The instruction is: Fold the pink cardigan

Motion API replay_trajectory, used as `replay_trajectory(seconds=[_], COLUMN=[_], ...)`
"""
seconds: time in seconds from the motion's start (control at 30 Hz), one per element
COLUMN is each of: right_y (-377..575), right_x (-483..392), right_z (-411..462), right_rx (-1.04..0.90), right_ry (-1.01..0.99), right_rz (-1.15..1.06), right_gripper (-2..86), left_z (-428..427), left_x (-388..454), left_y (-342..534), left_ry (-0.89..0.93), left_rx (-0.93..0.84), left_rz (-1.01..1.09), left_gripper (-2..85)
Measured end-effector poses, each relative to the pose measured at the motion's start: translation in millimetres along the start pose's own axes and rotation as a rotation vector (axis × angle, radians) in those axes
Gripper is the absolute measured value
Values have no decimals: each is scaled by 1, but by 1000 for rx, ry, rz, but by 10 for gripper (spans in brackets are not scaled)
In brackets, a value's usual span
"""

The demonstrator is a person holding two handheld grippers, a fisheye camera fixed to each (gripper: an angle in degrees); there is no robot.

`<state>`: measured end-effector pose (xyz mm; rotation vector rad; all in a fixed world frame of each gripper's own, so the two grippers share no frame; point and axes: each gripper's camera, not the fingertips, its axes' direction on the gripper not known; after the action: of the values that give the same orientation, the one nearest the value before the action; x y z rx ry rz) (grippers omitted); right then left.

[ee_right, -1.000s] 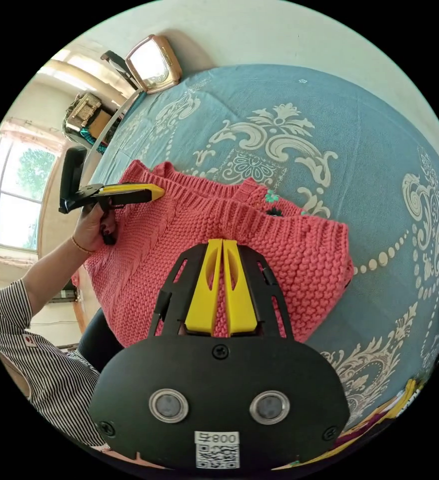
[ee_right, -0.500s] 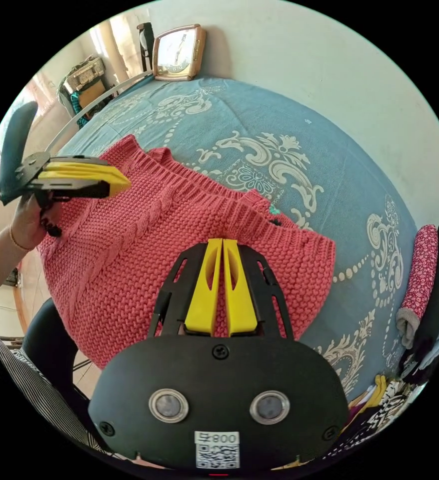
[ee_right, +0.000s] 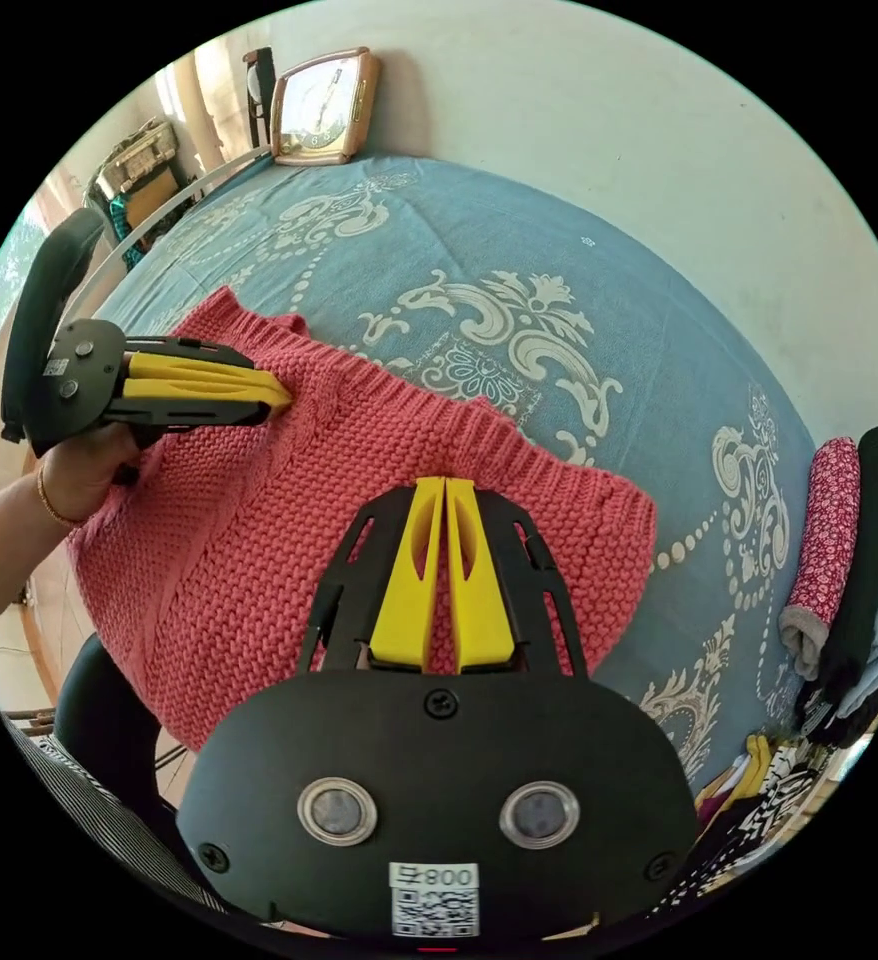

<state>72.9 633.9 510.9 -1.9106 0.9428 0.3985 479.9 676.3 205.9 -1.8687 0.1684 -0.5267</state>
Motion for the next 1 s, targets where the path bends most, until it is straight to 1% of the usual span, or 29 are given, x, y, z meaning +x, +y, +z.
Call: replay_trajectory(seconds=[0.07, 0.13, 0.17, 0.23, 0.3, 0.33, 0.37, 0.4, 0.43, 0.5, 0.63, 0.73, 0.8, 0.83, 0.9, 1.0], right_y=[11, 21, 29, 37, 37, 33, 27, 24, 22, 14, 11, 30, 51, 68, 93, 121], right_x=[5, 6, 6, 3, -1, -3, -5, -5, -2, 7, 17, 28, 43, 54, 69, 91], right_z=[-17, -35, -48, -56, -50, -39, -24, -17, -15, -14, -19, -51, -77, -89, -94, -69], right_rx=[44, 94, 140, 171, 151, 97, 27, 0, 30, -5, -12, 88, 159, 186, 163, 39], right_ry=[-13, -28, -47, -69, -83, -92, -78, -64, -72, -102, -102, -100, -103, -98, -70, -36], right_rz=[23, 24, 25, 9, -11, -38, -61, -69, -82, -46, -27, -1, 40, 67, 108, 166], right_gripper=[0, 1, 1, 0, 0, 0, -1, -1, -3, -3, -2, 0, 0, 1, 1, 1], left_z=[-27, -46, -54, -56, -43, -33, -33, -33, -33, -31, -36, -58, -71, -76, -77, -52], left_x=[10, 15, 16, 13, 6, 0, -4, -6, -9, -11, -10, -3, 3, 8, 20, 36], left_y=[18, 34, 46, 61, 67, 68, 67, 66, 63, 61, 71, 90, 103, 112, 124, 131], left_ry=[-88, -82, -94, -115, -138, -118, -99, -97, -107, -113, -110, -153, -104, -50, -2, -55], left_rx=[73, 103, 105, 86, 8, -44, -18, -22, -26, -28, -31, 51, 92, 113, 114, 14], left_rz=[-2, -2, -27, -71, -121, -132, -146, -160, -176, -182, -172, -181, -173, -160, -126, -74], left_gripper=[2, 2, 3, 3, 3, 2, 2, 2, 2, 2, 2, 2, 2, 2, 2, 3])
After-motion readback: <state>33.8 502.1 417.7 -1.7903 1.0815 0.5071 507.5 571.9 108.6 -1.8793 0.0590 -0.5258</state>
